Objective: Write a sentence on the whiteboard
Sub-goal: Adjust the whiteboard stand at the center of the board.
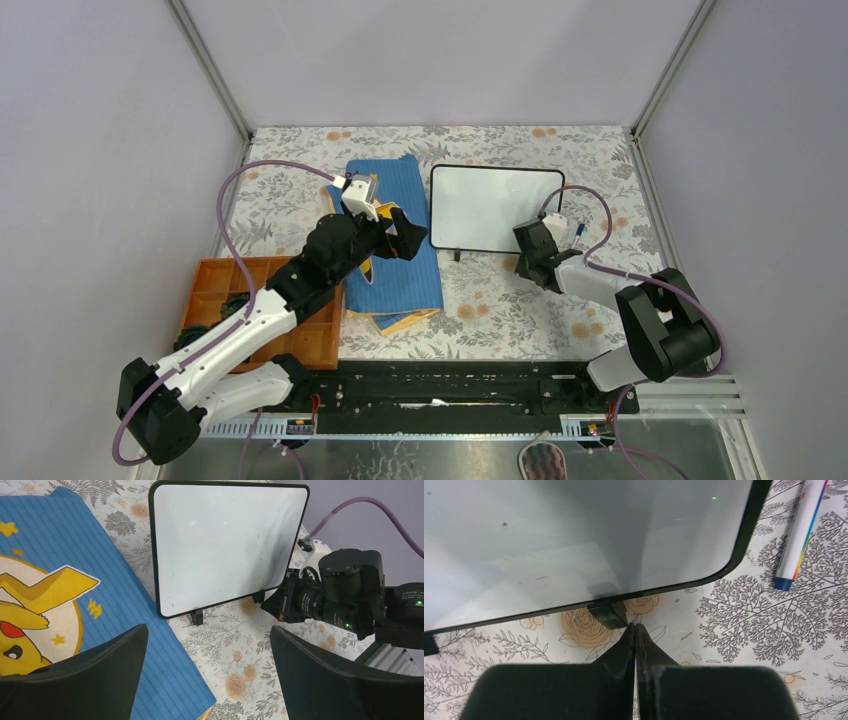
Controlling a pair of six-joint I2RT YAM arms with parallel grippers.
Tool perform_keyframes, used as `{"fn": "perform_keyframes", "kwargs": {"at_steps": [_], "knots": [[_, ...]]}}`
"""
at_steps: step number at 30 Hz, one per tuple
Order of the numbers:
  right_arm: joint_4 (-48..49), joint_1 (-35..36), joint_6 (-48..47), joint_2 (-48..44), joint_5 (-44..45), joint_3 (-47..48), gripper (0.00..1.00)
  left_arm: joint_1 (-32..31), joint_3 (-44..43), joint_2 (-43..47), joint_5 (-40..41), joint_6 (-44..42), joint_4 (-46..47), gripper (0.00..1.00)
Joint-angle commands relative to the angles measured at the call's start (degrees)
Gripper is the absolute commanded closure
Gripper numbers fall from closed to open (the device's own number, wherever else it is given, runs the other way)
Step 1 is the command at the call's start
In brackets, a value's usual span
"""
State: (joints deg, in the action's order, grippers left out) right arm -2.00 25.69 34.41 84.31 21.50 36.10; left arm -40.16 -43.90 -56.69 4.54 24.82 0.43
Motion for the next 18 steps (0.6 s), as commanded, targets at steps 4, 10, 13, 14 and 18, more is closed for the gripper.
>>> {"fn": "perform_keyframes", "kwargs": {"at_steps": [4, 10, 13, 14, 18], "knots": [[1.47, -2.5, -0.4, 2.26, 0.25, 2.69, 1.0, -0.42, -0.84, 0.12, 1.09, -1.18, 2.23, 0.01], [3.22, -2.59, -0.62, 3.27, -0.12, 3.91, 1.0, -0.49, -0.84, -0.03, 1.16, -1.26, 2.19, 0.01], [2.61, -2.64, -0.81, 1.93, -0.33, 2.76, 1.0, -0.49, -0.9, -0.09, 1.26, -1.27, 2.13, 0.01], [2.39, -2.63, -0.84, 1.06, -0.34, 2.03, 1.0, -0.53, -0.93, -0.12, 1.24, -1.26, 2.1, 0.01], [-0.01, -2.58, -0.43, -3.44, -0.25, -1.05, 1.0, -0.52, -1.02, -0.26, 0.96, -1.09, 2.17, 0.01]]}}
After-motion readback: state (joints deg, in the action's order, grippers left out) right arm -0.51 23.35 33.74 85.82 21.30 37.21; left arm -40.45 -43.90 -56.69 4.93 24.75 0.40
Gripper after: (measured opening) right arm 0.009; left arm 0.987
